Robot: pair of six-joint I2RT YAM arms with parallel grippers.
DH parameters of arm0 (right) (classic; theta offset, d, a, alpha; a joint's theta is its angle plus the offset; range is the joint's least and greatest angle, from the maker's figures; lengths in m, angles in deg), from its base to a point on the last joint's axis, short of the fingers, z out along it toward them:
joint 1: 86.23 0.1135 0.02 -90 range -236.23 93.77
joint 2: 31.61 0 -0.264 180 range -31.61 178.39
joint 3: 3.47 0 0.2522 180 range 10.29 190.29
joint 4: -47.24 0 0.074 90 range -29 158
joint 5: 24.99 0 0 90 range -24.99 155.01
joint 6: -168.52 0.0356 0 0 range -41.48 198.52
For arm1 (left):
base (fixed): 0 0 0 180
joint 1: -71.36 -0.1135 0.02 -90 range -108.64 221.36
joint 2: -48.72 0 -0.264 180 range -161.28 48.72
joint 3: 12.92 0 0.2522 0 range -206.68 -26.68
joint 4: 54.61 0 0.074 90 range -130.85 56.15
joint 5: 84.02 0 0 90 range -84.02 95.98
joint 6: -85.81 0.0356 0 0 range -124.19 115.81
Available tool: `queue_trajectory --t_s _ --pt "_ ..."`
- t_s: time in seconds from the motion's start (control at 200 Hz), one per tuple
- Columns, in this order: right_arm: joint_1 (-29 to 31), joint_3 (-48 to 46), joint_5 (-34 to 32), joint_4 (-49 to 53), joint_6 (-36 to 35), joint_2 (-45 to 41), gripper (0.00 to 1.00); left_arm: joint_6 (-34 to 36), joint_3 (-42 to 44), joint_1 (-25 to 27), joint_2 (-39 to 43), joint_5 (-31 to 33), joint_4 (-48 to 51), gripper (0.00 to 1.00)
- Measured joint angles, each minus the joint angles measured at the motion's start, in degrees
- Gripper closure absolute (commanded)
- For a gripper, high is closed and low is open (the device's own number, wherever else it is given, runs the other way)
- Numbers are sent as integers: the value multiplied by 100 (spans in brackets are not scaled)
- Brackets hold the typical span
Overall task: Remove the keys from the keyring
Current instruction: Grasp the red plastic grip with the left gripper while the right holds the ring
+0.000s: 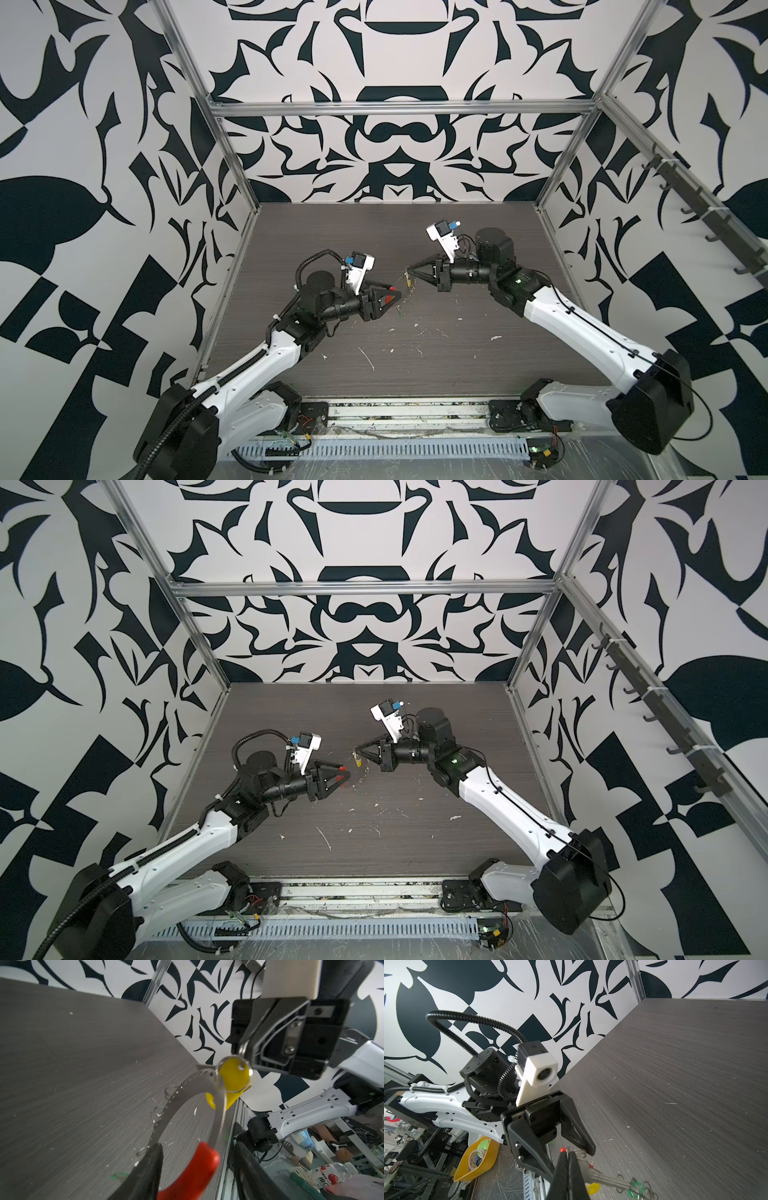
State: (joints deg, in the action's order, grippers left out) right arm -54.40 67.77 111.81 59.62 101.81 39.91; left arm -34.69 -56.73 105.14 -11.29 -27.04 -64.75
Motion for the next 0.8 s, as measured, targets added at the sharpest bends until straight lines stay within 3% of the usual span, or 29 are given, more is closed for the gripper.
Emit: queue_trajectory --t_s 0.09,0.305,0.63,0.68,0.745,0.8 --pt "0 0 24 -31 66 9 100 125 -9 7 -39 116 144 41" --pt "0 0 85 -175 238 17 100 310 -162 48 -61 245 278 60" --pt "0 0 -177 -138 376 111 100 380 -310 114 -46 358 365 98" --pt "0 2 -299 -79 380 118 93 345 -352 111 -37 382 459 100" --pt "0 28 -476 59 424 118 73 293 -424 111 -37 426 640 100" --pt "0 76 -680 181 398 118 63 223 -494 111 -33 474 841 100"
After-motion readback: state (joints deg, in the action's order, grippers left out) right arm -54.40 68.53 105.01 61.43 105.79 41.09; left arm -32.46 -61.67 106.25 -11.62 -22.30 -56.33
